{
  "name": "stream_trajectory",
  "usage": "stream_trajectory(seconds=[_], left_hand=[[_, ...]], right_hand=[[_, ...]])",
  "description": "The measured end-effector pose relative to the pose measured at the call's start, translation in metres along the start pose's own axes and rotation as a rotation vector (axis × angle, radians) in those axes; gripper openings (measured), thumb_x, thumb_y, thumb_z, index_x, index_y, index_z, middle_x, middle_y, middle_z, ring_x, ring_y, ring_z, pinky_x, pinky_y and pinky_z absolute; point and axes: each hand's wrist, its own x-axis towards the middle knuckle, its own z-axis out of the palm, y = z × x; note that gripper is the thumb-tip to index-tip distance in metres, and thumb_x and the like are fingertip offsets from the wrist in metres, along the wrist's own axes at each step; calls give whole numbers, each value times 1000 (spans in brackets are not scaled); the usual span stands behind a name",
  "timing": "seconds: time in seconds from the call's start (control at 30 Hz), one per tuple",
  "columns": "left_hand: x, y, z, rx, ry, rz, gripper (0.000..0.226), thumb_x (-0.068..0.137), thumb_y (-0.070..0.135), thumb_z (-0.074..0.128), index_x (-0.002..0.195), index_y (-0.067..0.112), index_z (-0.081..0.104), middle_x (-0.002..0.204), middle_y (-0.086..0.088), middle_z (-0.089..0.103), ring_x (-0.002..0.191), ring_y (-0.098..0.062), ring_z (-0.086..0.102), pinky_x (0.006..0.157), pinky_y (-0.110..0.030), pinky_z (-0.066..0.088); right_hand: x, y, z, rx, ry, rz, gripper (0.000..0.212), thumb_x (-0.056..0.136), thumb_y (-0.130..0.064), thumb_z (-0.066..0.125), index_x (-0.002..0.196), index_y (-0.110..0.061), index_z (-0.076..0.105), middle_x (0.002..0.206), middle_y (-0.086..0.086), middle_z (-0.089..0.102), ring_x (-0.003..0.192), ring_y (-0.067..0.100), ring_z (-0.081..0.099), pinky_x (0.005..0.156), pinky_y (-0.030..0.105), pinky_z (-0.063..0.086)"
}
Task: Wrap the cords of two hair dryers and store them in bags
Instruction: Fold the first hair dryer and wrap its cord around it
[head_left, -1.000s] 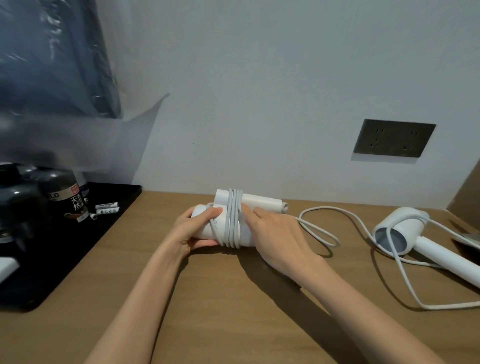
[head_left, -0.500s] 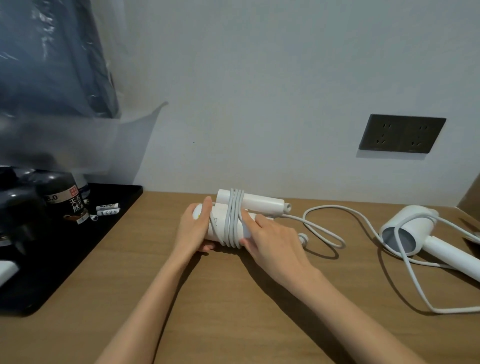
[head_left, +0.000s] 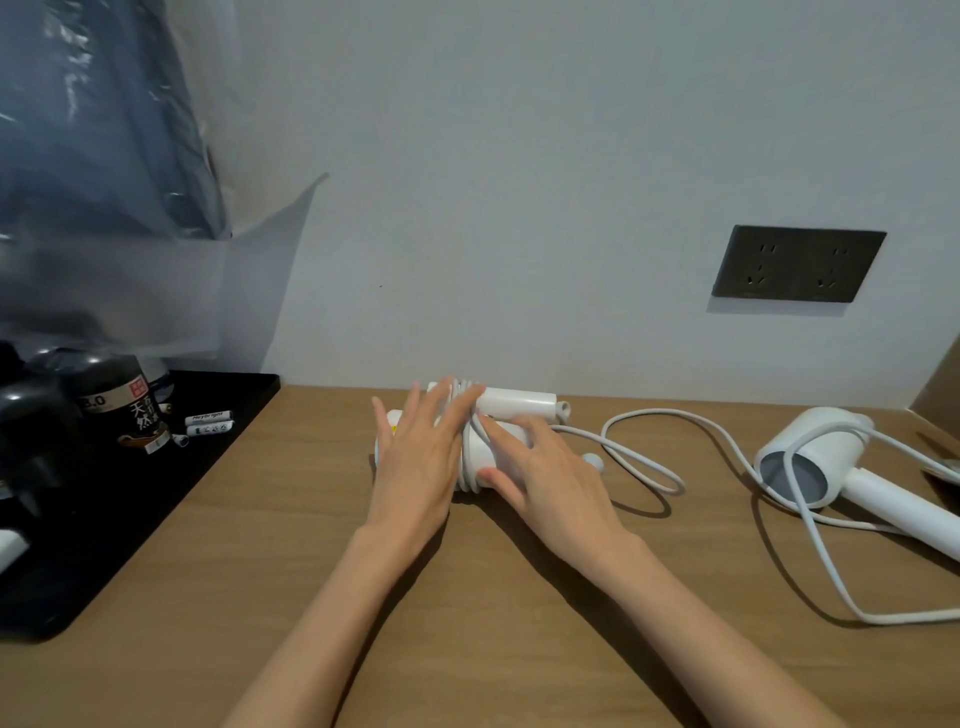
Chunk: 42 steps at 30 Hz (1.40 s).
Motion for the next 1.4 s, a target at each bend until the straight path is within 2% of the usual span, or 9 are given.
stream_trajectory(seconds=[0.1, 0.3, 0.5, 0.63, 0.7, 0.8, 0.97, 1.23, 1.4], left_hand=[[-1, 6, 2, -181, -21, 100, 47, 97, 7, 38, 137, 33, 43, 151, 7, 37, 147, -14, 15, 114, -52, -17], [-3, 9, 5, -313, 9, 107, 31, 96, 4, 41, 115, 25, 56, 134, 11, 54, 145, -14, 20, 117, -49, -12], [-2, 7, 6, -318, 27, 114, 29, 96, 5, 40, 114, 20, 56, 125, 11, 59, 143, -7, 19, 118, -45, -11], [-7, 15, 2, -303, -17, 83, 51, 84, 19, 35, 134, 21, 46, 117, 11, 58, 147, -15, 6, 114, -43, -21], [-11, 21, 2, -187, -61, 133, 42, 78, 30, 38, 117, 21, 51, 135, 1, 50, 148, -24, -3, 112, -46, -24], [-14, 24, 9, 21, -118, 217, 23, 72, 46, 48, 85, 27, 44, 151, -12, 30, 147, -31, -10, 113, -59, -14], [-10, 22, 14, 3, -112, 178, 54, 72, 85, 37, 79, 32, 43, 156, -7, 22, 147, -24, -10, 114, -56, -15], [-1, -2, 7, -351, -114, 168, 50, 81, 65, 47, 58, 23, 33, 146, 11, 41, 147, -9, 11, 120, -41, 0], [-4, -11, 6, -359, -96, 190, 44, 84, 52, 47, 59, 18, 37, 147, 19, 39, 145, -1, 12, 117, -20, 2]], right_hand=[[-2, 3, 0, 94, -17, -28, 51, 96, -37, 53, 142, -37, 31, 143, -1, 34, 127, 14, 42, 91, 29, 50], [-4, 14, -11, 270, -131, -36, 53, 94, -23, 58, 141, -39, 39, 149, -9, 29, 132, 11, 36, 106, 31, 41], [-6, 33, -37, 289, 72, 42, 21, 94, -25, 58, 108, -22, 74, 123, -7, 64, 113, 3, 49, 99, 22, 38], [-10, 48, -31, 81, 41, 95, 33, 99, -25, 48, 130, -21, 58, 135, -6, 54, 127, 9, 42, 99, 24, 38], [-11, 56, -28, 33, -3, 134, 37, 101, -27, 43, 136, -21, 53, 134, -6, 56, 125, 9, 43, 96, 26, 42], [-13, 65, -29, 7, 1, 195, 34, 101, -29, 41, 127, -20, 61, 126, -6, 61, 119, 12, 45, 92, 27, 43], [-17, 79, -32, -126, -6, 331, 30, 99, -29, 45, 103, -17, 72, 100, 0, 68, 112, 18, 48, 78, 32, 46], [-27, 97, -45, -182, 62, 652, 19, 91, -28, 63, 104, -23, 76, 107, 9, 68, 125, 26, 43, 80, 39, 47], [-20, 86, -39, -290, -127, 654, 32, 100, -34, 40, 113, -24, 67, 116, 4, 64, 134, 26, 31, 100, 60, 30]])
